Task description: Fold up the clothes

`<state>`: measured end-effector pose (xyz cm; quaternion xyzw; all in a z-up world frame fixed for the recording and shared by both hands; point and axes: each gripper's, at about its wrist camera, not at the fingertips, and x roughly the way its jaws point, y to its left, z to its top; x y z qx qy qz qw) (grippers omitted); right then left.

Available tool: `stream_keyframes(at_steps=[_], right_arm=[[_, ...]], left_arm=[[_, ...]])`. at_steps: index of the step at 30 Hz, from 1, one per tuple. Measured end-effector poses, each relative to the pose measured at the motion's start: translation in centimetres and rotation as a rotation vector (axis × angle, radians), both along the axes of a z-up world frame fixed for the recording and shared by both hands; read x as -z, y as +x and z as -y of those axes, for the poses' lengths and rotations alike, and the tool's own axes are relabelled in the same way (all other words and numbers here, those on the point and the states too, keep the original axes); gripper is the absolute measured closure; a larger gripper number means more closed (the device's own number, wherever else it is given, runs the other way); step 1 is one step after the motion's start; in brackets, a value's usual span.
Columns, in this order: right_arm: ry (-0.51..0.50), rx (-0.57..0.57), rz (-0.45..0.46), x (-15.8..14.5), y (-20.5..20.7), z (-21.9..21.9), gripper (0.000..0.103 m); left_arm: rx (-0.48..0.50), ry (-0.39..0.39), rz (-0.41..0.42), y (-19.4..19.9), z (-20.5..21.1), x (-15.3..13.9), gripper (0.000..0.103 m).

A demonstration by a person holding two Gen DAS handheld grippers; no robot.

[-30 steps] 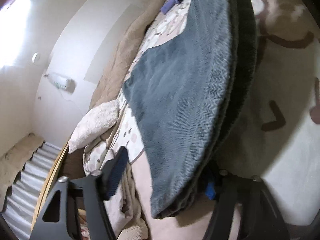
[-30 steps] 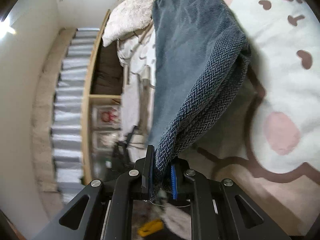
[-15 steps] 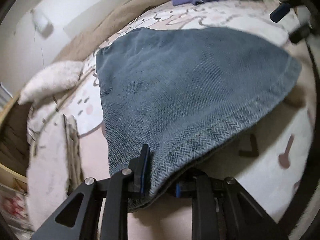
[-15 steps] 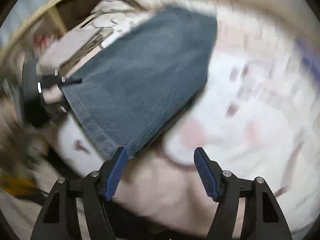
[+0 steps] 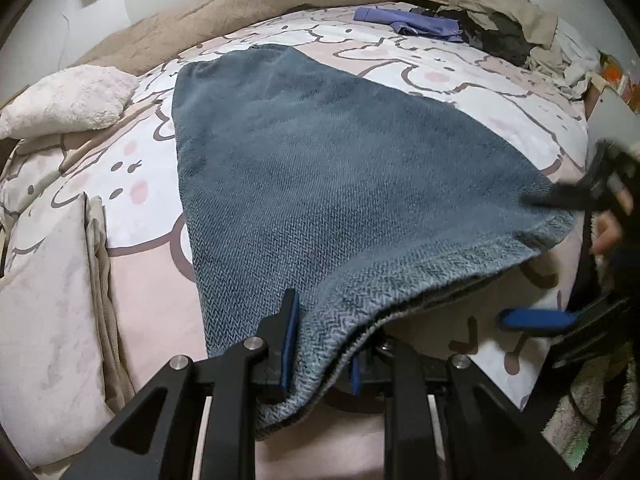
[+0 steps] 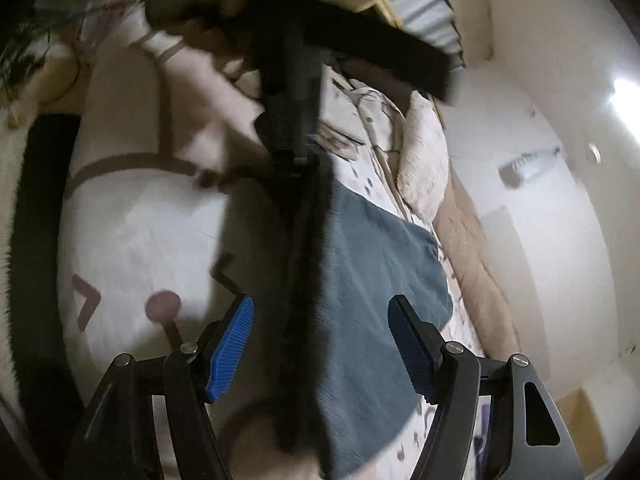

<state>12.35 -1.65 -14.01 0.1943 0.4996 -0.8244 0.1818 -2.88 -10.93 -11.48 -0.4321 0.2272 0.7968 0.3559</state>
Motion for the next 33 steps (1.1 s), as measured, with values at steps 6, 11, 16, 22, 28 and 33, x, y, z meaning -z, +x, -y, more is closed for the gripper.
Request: stream_keyframes(at_steps=[6,11,16,22,28,33], right_arm=[[0.041,0.086,-0.048,1.9,-2.0,-0.8,0.034],[0.08,0.202,-0.034,2.0,-4.7,-3.4,0.034],[0.129,0.208,-0.016,1.9,-6.1,-5.9,0.043],[0.231,0.083,-0.059,3.2,-5.6,-7.5,0.074],[0.29,-0.103,-0.15,3.5,-3.7,-7.4,0.074],[0.278,-0.17,-0.148,3.4,-3.6,-7.5,0.074]], left_arm=[[0.007,0.03,0.003,0.3,0.5,0.1,0.082],[-0.001,0.03,-0.008,0.3,0.5,0.3,0.082],[-0.005,-0.03,-0.044,0.6,0.1,1.0,0.08],[0.026,-0.15,-0.132,1.4,-0.9,2.1,0.078],[0.106,-0.325,-0.351,3.3,-2.2,3.3,0.065],[0.227,-0.495,-0.554,5.3,-2.4,4.9,0.064]])
